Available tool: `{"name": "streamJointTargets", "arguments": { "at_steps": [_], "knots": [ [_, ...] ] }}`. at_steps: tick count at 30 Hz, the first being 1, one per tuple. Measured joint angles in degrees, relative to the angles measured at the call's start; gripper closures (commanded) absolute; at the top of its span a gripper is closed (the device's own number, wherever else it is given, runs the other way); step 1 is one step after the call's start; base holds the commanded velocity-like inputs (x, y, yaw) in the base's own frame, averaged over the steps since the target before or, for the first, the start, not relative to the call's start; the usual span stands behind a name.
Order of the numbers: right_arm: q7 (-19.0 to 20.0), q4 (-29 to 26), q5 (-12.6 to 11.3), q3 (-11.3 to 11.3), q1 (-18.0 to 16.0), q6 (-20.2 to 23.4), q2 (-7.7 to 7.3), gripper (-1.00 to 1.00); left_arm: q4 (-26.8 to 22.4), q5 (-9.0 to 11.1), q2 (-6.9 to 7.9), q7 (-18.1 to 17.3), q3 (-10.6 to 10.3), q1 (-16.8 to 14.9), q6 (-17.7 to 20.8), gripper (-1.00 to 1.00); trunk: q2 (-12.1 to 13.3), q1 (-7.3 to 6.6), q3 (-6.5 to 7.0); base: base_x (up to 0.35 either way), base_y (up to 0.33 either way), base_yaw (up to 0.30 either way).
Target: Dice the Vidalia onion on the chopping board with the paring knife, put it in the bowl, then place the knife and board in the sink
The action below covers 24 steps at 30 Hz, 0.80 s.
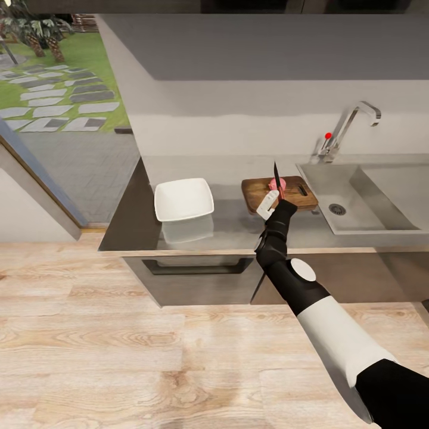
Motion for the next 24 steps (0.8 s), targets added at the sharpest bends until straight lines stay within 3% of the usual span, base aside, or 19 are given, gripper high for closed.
{"name": "streamJointTargets", "arguments": {
  "at_steps": [24],
  "knots": [
    [-0.25,-0.02,-0.01,-0.17,0.00,0.00,-0.11,1.00,0.00,0.00,0.00,-0.02,0.00,0.00,-0.01,-1.00,0.00,0.00,0.00,0.000,0.000,0.000]
  ]
}}
